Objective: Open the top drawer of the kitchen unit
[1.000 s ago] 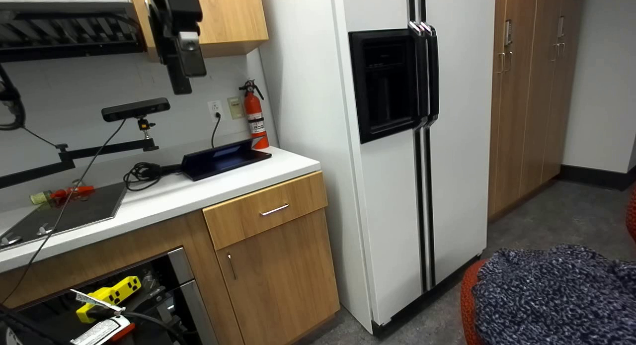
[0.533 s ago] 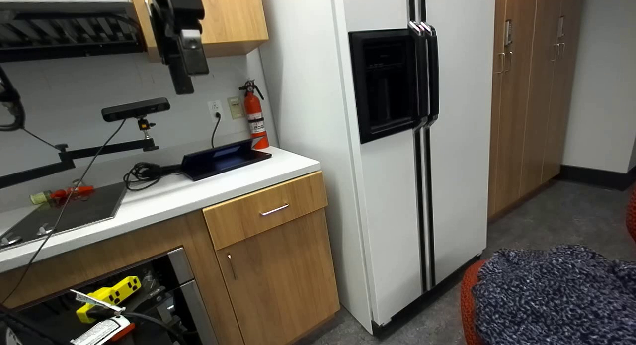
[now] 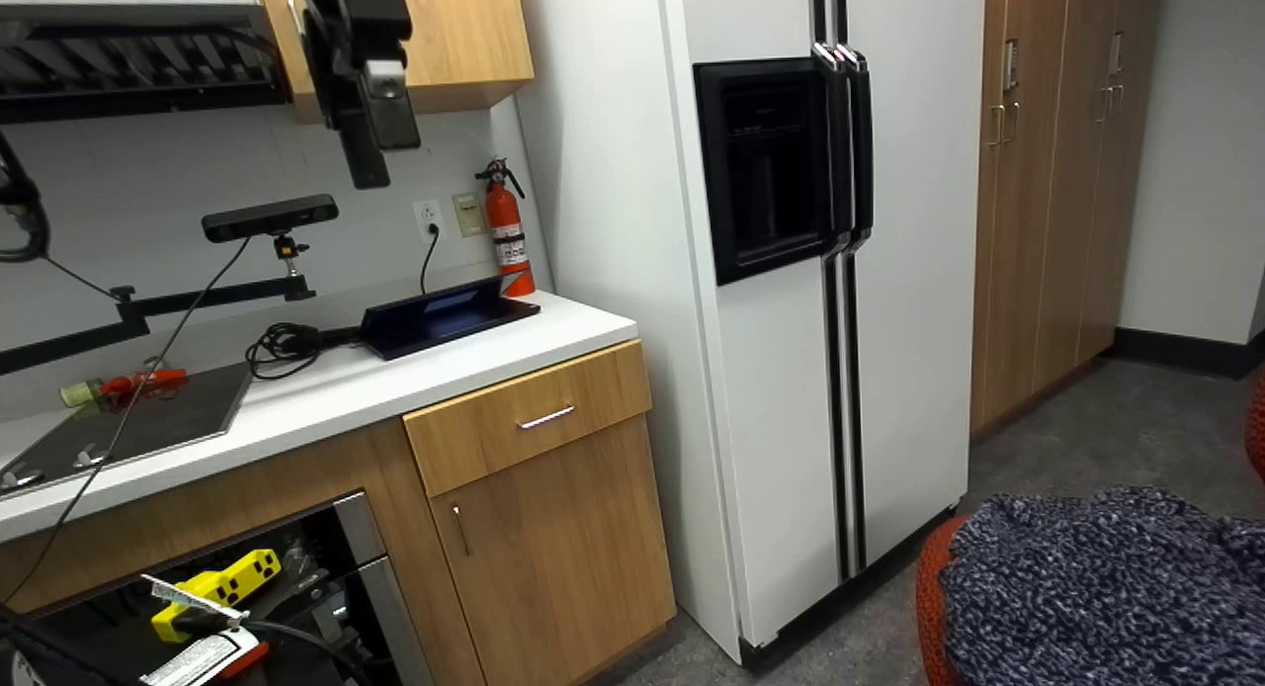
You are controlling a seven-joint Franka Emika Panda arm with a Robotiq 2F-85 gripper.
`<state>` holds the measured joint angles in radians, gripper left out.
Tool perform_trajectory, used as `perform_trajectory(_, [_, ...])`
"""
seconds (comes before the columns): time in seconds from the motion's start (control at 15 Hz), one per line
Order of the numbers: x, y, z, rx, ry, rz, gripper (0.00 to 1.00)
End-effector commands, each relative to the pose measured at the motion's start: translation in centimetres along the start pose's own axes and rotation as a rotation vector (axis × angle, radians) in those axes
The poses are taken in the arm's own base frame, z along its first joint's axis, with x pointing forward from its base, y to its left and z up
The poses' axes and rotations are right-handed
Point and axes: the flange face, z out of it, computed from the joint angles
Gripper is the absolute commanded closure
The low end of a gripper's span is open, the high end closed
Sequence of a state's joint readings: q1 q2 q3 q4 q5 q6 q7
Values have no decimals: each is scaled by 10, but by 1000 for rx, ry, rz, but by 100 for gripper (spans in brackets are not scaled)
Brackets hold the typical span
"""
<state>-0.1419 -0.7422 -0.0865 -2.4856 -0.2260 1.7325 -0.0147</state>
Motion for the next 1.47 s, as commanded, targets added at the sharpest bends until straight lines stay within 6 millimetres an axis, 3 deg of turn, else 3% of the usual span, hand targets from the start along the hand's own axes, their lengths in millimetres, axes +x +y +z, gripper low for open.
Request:
perform_trajectory(0.0, [-3, 0, 1, -9, -40, -17, 0])
perform_trajectory(0.47, [-15, 6, 9, -96, -209, -103, 0])
perform_trajectory(1.4, [-11, 4, 14, -117, -160, -98, 0])
